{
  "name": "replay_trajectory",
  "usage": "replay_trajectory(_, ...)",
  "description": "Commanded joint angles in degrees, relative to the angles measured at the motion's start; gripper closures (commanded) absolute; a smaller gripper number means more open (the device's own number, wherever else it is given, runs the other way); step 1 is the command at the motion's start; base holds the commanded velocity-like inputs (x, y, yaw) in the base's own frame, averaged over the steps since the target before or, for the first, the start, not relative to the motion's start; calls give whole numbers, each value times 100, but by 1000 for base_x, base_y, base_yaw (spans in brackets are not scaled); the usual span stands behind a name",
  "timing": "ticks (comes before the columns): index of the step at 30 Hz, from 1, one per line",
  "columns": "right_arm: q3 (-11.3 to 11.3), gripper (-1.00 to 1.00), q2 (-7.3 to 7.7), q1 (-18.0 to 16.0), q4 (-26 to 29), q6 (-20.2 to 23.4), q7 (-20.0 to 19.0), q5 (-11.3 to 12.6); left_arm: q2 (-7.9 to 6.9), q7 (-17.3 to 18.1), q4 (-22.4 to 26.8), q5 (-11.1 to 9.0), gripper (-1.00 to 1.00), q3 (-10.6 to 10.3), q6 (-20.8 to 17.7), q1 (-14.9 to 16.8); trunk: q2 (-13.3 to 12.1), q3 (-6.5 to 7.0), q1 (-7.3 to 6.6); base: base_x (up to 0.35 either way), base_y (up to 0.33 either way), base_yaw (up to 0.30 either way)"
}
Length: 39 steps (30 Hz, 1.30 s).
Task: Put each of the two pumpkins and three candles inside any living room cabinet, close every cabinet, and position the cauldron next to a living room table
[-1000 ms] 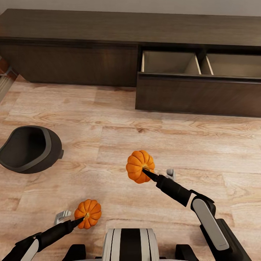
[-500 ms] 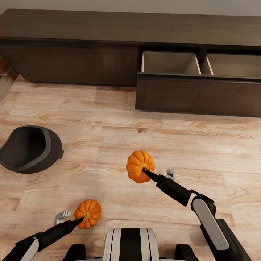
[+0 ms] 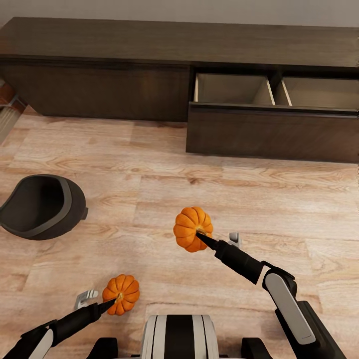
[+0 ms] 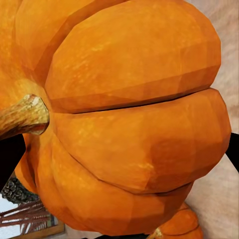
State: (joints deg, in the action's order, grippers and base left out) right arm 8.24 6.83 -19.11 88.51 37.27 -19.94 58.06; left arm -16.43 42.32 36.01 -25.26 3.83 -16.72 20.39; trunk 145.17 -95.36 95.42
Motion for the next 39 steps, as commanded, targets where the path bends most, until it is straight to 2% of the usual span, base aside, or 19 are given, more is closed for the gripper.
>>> replay_trajectory(1, 2, 100, 5, -4, 0, 18, -7, 12, 0, -7, 0, -23, 100, 4, -42, 0, -1, 20, -3, 0, 0, 0)
replay_trajectory(17, -27, 100, 17, -5, -189, 19, -11, 21, -17, 4, 3, -40, 100, 22, -89, 0, -22, 375, -44, 0, 0, 0)
replay_trajectory(27, -292, 100, -20, -3, -401, -1, -19, 26, -1, -9, 3, -41, 100, 26, -121, 0, -35, 596, -70, 0, 0, 0)
replay_trajectory(29, -478, 100, -8, 1, -422, 22, -24, 32, 0, -13, 3, -42, 100, 24, -121, 0, -38, 640, -75, 0, 0, 0)
replay_trajectory(35, -678, 100, 16, 104, -515, 36, -8, 21, 3, -23, 3, -49, 100, 24, -112, 0, -46, 773, -91, 0, 0, 0)
replay_trajectory(39, -691, 100, 20, 116, -645, 10, -35, 20, 5, -22, 3, -55, 100, 23, -109, 0, -51, 862, -101, 0, 0, 0)
